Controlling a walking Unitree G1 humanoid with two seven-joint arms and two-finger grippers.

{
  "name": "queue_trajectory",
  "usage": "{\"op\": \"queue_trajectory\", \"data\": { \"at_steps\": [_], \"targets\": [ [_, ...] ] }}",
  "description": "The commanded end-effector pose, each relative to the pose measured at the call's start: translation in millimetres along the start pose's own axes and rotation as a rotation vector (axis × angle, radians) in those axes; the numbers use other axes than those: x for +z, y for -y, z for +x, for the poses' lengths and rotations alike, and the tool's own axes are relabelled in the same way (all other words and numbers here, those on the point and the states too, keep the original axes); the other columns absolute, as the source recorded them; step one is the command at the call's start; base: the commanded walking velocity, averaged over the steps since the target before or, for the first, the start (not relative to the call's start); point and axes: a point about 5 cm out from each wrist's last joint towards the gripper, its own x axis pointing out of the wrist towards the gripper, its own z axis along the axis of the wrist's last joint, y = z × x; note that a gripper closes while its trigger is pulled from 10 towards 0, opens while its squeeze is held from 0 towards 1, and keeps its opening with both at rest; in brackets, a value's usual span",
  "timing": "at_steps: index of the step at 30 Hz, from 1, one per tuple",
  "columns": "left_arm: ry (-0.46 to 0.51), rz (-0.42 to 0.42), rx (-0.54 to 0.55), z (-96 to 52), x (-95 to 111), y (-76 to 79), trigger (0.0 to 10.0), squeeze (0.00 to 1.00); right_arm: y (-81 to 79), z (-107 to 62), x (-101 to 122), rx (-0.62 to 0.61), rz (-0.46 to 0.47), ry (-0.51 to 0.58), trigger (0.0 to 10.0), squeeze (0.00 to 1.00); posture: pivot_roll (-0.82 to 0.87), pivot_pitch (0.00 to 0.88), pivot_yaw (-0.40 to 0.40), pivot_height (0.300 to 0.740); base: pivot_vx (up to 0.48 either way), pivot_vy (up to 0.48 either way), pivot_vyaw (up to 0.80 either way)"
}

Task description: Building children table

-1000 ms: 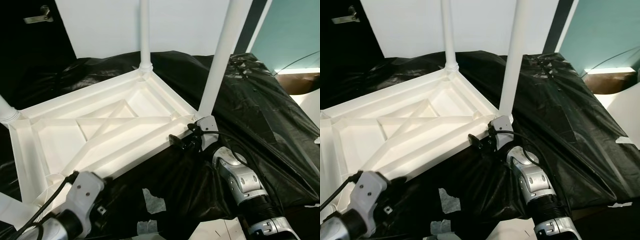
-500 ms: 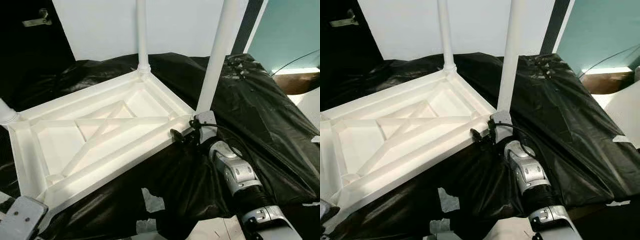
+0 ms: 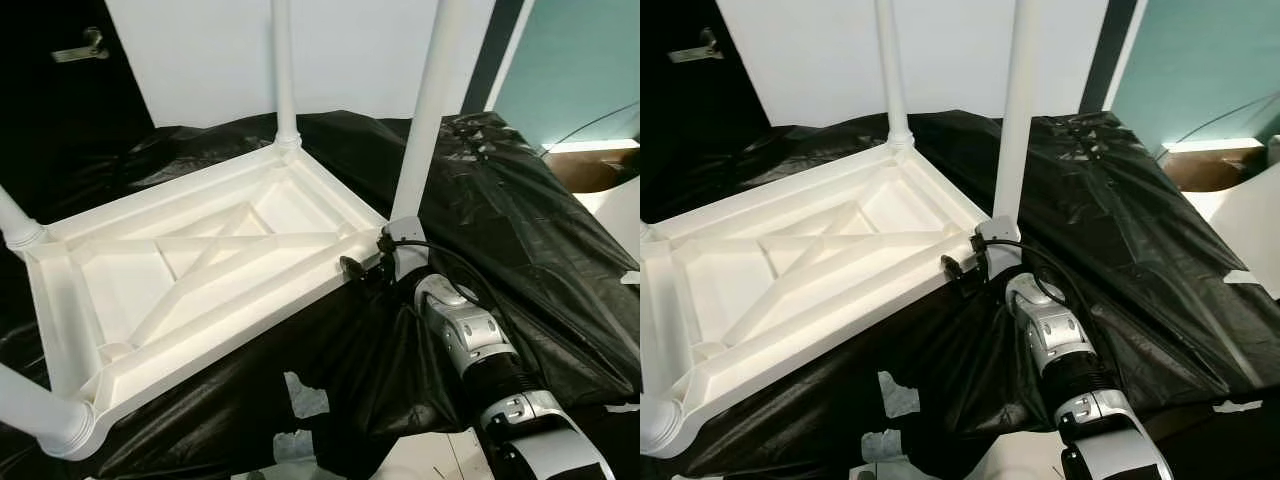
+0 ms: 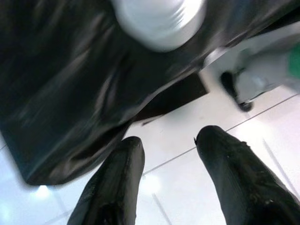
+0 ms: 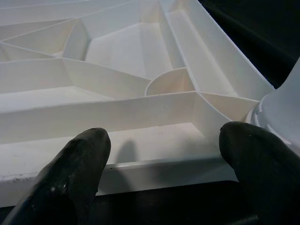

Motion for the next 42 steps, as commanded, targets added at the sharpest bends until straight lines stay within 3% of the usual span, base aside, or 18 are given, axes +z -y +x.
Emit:
{"op": "queue_trajectory", "data": {
  "at_steps": [1,3,5,7,10,15,16,19,23,25,27,30,33,38,39,42],
  "targets": [
    [-0.019,0.037,0.090,-3.3,-3,-14.8,10.0,0.00,7.2,-4.8,-28,-0.050,0.003,-0.129,10.0,0.00,0.22,0.084,0.017,0.740,0.000,0.000,0.00],
    [-0.025,0.053,0.132,-3.8,-4,-24.0,10.0,0.00,7.3,-4.7,-27,-0.049,0.000,-0.128,10.0,0.00,0.22,0.084,0.017,0.740,0.000,0.000,0.00],
    [0.027,0.013,0.277,2.5,-2,-53.4,10.0,0.00,5.3,-6.9,-22,-0.035,-0.040,-0.074,10.0,0.00,0.22,0.083,0.014,0.740,0.000,0.000,0.00],
    [0.027,0.013,0.277,2.5,-2,-53.4,10.0,0.00,5.3,-6.9,-22,-0.035,-0.040,-0.074,10.0,0.00,0.22,0.083,0.014,0.740,0.000,0.000,0.00],
    [0.218,-0.107,0.441,18.4,19,-85.1,10.0,0.00,0.8,-15.8,-9,-0.040,-0.110,0.063,10.0,0.00,0.20,0.079,0.016,0.740,0.000,0.000,0.00],
    [0.359,-0.164,0.493,32.7,37,-99.6,10.0,0.00,2.2,-27.9,-2,-0.077,-0.103,0.158,10.0,0.00,0.18,0.079,0.018,0.740,0.000,0.000,0.00],
    [0.410,-0.200,0.524,37.4,43,-106.6,10.0,0.00,1.6,-33.3,2,-0.079,-0.135,0.205,10.0,0.00,0.16,0.079,0.018,0.740,0.000,0.000,0.00],
    [0.464,-0.225,0.552,42.3,49,-113.3,10.0,0.00,-0.2,-38.3,3,-0.070,-0.166,0.223,10.0,0.00,0.15,0.079,0.018,0.740,0.000,0.000,0.00],
    [0.593,-0.306,0.549,60.8,66,-123.9,10.0,0.00,-1.0,-53.0,1,-0.078,-0.153,0.250,10.0,0.00,0.12,0.080,0.014,0.740,0.000,0.000,0.00],
    [0.699,-0.359,0.516,74.5,82,-125.1,10.0,0.00,-0.1,-62.5,-4,-0.092,-0.154,0.235,10.0,0.00,0.10,0.079,0.008,0.740,0.000,0.000,0.00],
    [0.733,-0.381,0.506,78.4,86,-126.0,10.0,0.00,-0.2,-65.1,-6,-0.096,-0.159,0.232,10.0,0.00,0.10,0.079,0.008,0.740,0.000,0.000,0.00],
    [0.901,-0.422,0.419,89.7,105,-118.2,10.0,0.00,2.1,-69.0,-15,-0.114,-0.137,0.181,10.0,0.00,0.07,0.074,0.002,0.740,0.000,0.000,0.00],
    [0.934,-0.435,0.387,93.2,109,-115.1,10.0,0.00,2.5,-69.3,-16,-0.116,-0.128,0.170,10.0,0.00,0.07,0.074,0.002,0.740,0.000,0.000,0.00],
    [1.112,-0.392,-0.021,104.5,139,-61.9,10.0,0.00,4.4,-54.0,-16,-0.084,-0.058,0.107,10.0,0.00,0.07,0.073,-0.020,0.740,0.000,0.000,0.00],
    [1.123,-0.376,-0.075,104.6,143,-53.1,10.0,0.00,4.9,-50.5,-14,-0.079,-0.052,0.103,10.0,0.00,0.07,0.073,-0.023,0.740,0.000,0.000,0.00],
    [1.140,-0.359,-0.121,104.3,147,-45.1,10.0,0.00,5.4,-47.3,-12,-0.074,-0.053,0.100,10.0,0.00,0.07,0.073,-0.028,0.740,0.000,0.000,0.00]
  ]
}}
